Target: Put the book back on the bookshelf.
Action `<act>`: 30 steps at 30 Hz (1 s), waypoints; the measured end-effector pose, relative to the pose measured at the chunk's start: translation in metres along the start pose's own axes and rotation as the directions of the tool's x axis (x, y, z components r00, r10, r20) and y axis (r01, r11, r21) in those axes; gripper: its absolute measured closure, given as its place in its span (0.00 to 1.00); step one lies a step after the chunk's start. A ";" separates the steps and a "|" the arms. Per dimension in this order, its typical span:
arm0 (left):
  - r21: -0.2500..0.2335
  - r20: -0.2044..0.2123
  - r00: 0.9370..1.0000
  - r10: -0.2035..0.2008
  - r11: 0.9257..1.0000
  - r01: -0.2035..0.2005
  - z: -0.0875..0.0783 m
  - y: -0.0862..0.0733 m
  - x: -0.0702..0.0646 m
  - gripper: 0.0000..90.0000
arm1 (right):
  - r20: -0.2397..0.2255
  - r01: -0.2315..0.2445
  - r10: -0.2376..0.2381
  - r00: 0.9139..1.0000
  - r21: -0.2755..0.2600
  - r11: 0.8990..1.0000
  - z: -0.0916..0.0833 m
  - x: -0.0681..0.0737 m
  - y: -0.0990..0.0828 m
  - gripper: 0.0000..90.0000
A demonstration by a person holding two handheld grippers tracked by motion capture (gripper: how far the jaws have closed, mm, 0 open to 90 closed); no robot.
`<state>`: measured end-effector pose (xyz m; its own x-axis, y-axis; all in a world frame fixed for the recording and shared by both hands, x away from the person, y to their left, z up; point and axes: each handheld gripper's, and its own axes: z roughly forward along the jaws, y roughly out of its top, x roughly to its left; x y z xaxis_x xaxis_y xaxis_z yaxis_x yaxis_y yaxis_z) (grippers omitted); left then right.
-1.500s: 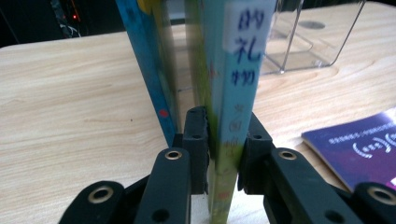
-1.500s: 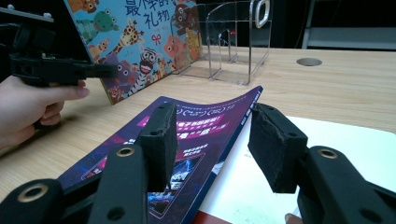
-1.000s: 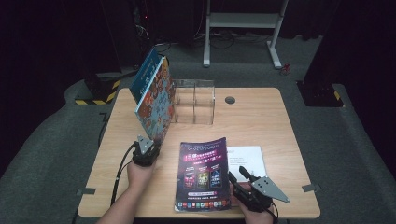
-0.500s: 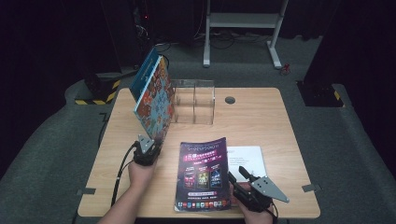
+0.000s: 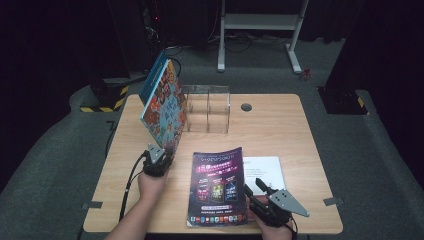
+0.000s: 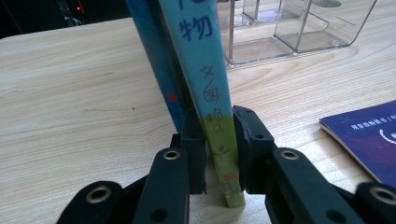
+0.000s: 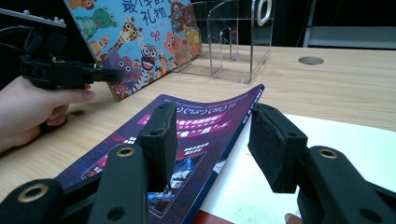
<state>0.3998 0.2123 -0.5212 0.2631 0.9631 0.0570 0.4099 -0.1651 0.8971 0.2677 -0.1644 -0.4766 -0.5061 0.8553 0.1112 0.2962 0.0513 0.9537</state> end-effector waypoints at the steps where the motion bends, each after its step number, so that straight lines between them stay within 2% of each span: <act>1: 0.000 0.000 1.000 0.001 1.000 -0.001 0.000 0.000 0.000 0.83 | 0.000 0.000 0.000 1.000 0.000 1.000 0.000 0.000 0.000 0.57; 18: -0.001 0.007 1.000 0.006 1.000 -0.006 0.001 0.000 -0.001 0.81 | 0.002 0.000 0.000 1.000 -0.001 1.000 0.000 0.000 0.000 0.57; 30: 0.020 0.016 1.000 0.006 1.000 -0.007 -0.001 -0.001 -0.001 0.66 | 0.000 0.001 -0.001 1.000 0.001 1.000 0.000 0.000 0.000 0.57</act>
<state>0.3980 0.2120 -0.5217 0.2796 0.9585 0.0556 0.4259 -0.1757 0.8875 0.2675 -0.1646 -0.4763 -0.5062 0.8554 0.1098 0.2960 0.0528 0.9537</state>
